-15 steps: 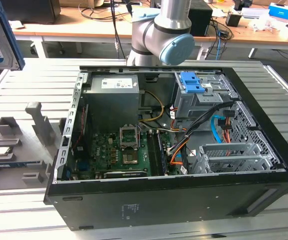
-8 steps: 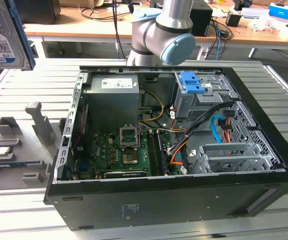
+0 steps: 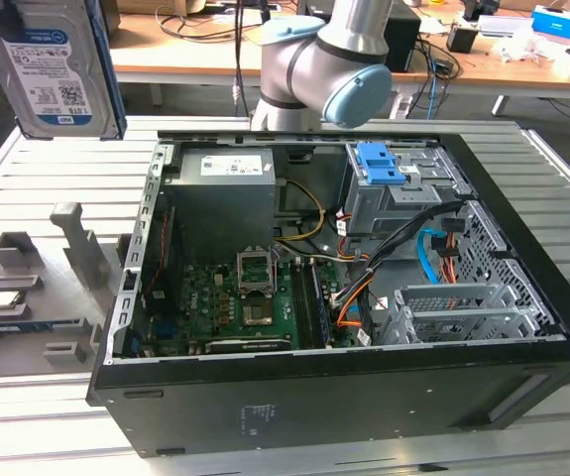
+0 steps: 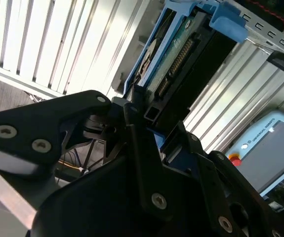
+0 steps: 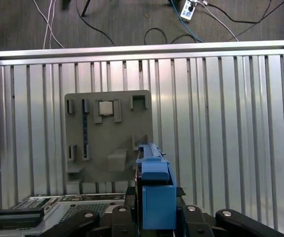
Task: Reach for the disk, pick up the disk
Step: 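Pick up the disk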
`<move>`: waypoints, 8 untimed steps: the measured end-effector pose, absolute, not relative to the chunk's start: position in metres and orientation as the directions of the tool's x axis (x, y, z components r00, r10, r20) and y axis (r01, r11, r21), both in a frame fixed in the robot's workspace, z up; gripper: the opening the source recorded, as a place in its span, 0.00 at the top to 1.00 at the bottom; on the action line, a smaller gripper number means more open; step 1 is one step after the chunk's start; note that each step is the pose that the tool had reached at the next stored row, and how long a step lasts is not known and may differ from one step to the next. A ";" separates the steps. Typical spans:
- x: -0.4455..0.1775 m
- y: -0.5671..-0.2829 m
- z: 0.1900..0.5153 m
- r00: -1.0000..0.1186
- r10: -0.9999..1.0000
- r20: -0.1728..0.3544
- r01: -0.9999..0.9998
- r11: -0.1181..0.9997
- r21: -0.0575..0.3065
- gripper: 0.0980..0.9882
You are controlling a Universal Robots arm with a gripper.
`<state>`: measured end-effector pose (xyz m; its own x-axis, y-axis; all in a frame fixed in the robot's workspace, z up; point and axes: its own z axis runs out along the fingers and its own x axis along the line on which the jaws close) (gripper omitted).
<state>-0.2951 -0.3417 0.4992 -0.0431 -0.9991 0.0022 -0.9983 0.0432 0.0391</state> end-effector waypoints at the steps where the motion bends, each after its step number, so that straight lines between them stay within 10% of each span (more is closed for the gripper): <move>1: -0.285 -0.342 0.499 -0.043 -0.999 0.002 -0.998 0.043 0.039 0.70; 8: -0.244 -0.341 0.499 -0.043 -0.999 0.002 -0.998 0.043 0.039 0.70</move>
<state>-0.2441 -0.3411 0.4991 -0.0433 -0.9991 0.0021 -0.9983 0.0434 0.0390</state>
